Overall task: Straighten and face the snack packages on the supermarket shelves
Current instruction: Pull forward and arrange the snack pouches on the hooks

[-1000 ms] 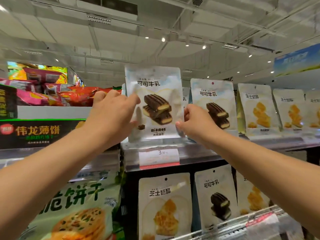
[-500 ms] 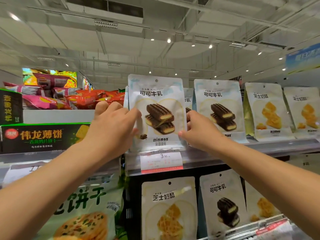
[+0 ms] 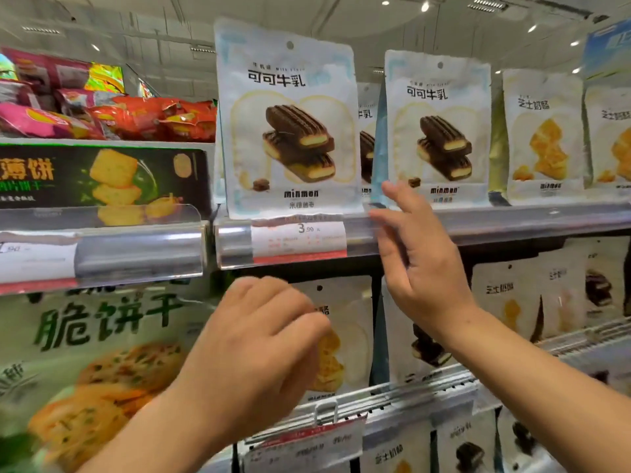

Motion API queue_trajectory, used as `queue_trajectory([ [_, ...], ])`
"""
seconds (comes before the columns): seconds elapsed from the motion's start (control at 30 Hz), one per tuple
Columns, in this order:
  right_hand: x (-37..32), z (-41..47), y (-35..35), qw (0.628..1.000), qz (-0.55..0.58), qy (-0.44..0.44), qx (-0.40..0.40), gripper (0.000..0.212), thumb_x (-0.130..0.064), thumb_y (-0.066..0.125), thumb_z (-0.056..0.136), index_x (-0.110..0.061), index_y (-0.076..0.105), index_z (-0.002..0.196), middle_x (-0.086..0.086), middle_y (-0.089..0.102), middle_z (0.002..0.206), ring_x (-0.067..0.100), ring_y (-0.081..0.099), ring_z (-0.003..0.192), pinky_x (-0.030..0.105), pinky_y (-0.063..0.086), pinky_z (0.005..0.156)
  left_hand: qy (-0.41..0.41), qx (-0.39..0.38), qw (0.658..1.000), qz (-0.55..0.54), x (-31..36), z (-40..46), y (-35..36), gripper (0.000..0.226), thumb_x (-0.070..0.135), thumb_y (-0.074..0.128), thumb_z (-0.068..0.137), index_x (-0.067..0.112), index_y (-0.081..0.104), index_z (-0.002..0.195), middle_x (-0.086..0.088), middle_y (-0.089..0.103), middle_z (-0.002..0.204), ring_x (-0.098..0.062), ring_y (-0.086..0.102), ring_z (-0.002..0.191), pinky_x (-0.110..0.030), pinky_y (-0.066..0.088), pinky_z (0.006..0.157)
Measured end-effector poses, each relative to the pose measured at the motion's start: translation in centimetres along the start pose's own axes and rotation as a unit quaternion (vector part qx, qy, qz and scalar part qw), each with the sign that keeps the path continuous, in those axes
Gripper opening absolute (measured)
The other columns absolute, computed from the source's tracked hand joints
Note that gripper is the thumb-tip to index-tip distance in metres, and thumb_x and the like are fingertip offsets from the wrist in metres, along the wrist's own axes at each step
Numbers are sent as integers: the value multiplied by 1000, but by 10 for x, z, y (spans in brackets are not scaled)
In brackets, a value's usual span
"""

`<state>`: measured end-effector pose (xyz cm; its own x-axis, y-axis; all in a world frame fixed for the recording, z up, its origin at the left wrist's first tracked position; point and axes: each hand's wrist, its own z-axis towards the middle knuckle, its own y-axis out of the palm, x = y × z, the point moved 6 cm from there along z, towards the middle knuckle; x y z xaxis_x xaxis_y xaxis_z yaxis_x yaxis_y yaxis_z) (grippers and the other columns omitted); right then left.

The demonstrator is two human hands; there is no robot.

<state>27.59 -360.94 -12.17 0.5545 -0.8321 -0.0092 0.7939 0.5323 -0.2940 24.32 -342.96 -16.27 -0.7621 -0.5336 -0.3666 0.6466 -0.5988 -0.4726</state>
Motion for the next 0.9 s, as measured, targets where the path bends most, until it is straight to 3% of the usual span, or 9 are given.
queue_trajectory([
  [0.13,5,-14,3,997,-41,-64,17,35,-9,47,95,-1,58,127,17,48,141,32,40,136,51,33,111,-90,-94,990,-49,-5,-49,57,21,24,63,81,18,67,101,-1,61,101,-24,59,88,-36,48,73],
  [0.23,10,-22,5,995,-17,-77,65,33,-6,48,94,0,60,125,17,54,135,33,48,130,53,37,107,-250,-32,962,-103,-20,-67,67,38,34,56,83,22,52,119,2,42,123,-15,43,118,-23,33,102],
  [0.3,12,-26,7,992,10,-76,100,32,-2,50,92,3,62,122,19,57,131,34,52,126,57,39,103,-348,23,927,-141,-31,-74,72,49,31,59,81,20,43,127,14,27,129,-3,30,129,-14,23,110],
  [0.37,14,-29,10,989,27,-70,126,33,1,52,89,5,62,120,20,59,129,35,53,125,58,37,104,-421,43,886,-188,-37,-80,82,65,18,66,81,29,34,135,17,32,133,-1,32,133,-22,29,113],
  [0.47,17,-31,12,985,44,-78,147,34,2,52,87,4,63,120,19,59,129,33,52,126,54,34,109,-527,85,792,-297,-42,-91,97,68,9,70,85,49,34,128,29,58,118,4,58,112,-21,52,88],
  [0.53,19,-33,12,984,52,-87,148,37,2,51,85,3,63,120,18,59,130,32,52,127,52,33,110,-568,97,754,-315,-44,-98,101,42,19,68,89,52,50,109,28,67,104,4,66,94,-19,56,70],
  [0.6,19,-33,12,982,58,-95,151,41,4,51,81,3,63,121,18,58,130,32,51,128,51,31,112,-596,99,725,-331,-46,-103,105,17,30,66,90,46,63,95,18,73,96,-5,70,86,-23,58,66],
  [0.8,17,-32,10,986,48,-76,138,52,8,56,70,3,62,122,19,58,131,33,50,128,50,30,113,-607,136,692,-366,-44,-99,102,7,26,63,93,25,69,93,10,75,90,-9,72,80,-18,56,59],
  [0.9,13,-32,8,992,37,-67,101,55,8,57,71,3,59,126,19,55,135,33,47,131,52,29,114,-598,149,717,-325,-43,-93,94,7,27,63,93,26,68,89,9,75,86,-12,72,76,-36,61,65],
])
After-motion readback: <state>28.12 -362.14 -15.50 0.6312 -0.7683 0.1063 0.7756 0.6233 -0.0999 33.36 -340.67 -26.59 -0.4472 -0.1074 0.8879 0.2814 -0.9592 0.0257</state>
